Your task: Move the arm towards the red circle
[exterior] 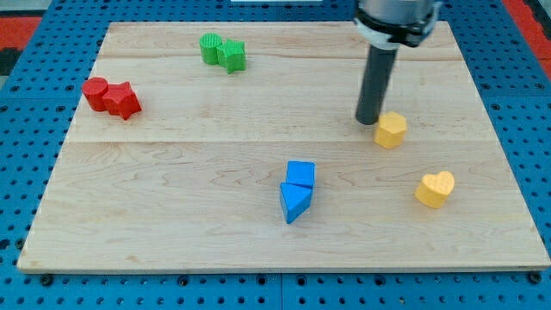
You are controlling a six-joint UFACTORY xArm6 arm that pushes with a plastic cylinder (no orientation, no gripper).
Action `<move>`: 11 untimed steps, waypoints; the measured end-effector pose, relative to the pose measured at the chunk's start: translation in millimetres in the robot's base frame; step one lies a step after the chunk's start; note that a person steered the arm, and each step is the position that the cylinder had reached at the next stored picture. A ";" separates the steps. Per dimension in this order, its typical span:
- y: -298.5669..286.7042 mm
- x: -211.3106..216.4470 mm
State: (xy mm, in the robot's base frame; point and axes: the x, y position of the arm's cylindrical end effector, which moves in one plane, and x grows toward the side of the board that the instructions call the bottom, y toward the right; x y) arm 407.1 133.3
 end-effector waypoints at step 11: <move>-435.6 -24.6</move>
